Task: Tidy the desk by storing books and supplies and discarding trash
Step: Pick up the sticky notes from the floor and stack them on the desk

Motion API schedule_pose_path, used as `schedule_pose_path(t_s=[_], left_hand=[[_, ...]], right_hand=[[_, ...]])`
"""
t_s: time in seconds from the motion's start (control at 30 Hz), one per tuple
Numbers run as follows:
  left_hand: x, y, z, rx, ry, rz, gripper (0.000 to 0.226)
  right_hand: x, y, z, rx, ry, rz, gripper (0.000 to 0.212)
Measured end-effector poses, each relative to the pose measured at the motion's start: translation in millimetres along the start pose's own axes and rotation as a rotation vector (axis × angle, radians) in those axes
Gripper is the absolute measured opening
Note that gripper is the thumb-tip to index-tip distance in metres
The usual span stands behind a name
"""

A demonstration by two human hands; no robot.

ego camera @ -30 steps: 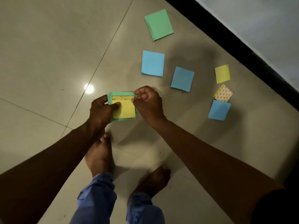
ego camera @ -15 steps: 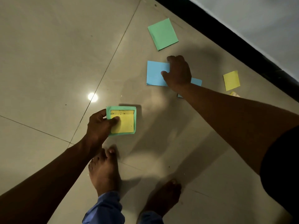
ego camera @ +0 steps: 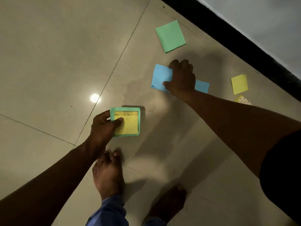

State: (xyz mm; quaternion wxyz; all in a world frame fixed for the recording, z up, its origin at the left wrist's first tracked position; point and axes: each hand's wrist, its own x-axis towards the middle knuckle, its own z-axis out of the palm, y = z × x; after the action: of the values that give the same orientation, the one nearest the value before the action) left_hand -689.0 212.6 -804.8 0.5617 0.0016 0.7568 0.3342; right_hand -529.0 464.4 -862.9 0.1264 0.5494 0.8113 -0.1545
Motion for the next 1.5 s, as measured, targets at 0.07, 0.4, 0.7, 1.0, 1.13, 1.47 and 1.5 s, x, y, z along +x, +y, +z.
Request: schedule_pose_path(t_s=[0.07,0.4,0.7,1.0,1.13,1.47,1.5], left_hand=[[0,-1,0,0.005,0.000,0.005,0.023],[-12,7,2,-0.008,-0.002,-0.009,0.025],[-43,39,20,-0.060,-0.152,-0.032,0.022],[-104,79,4,0.059,-0.237,-0.057,0.021],[-117,107,-6,0.180,-0.295,-0.029,0.022],[-138,171,-21,0.305,-0.399,0.176,0.021],[-139,176,-21,0.310,-0.413,0.185,0.022]], right_hand=[[0,-2,0,0.037,0.007,0.030,0.068],[-36,3,-18,0.660,-0.068,0.257,0.033],[-115,19,-59,1.138,-0.361,0.458,0.027],[-165,7,-126,1.056,-0.487,0.300,0.032],[-161,-8,-158,0.988,-0.439,0.171,0.021],[-153,-61,-222,1.050,-0.404,0.084,0.018],[-152,-66,-225,1.062,-0.413,0.092,0.019]])
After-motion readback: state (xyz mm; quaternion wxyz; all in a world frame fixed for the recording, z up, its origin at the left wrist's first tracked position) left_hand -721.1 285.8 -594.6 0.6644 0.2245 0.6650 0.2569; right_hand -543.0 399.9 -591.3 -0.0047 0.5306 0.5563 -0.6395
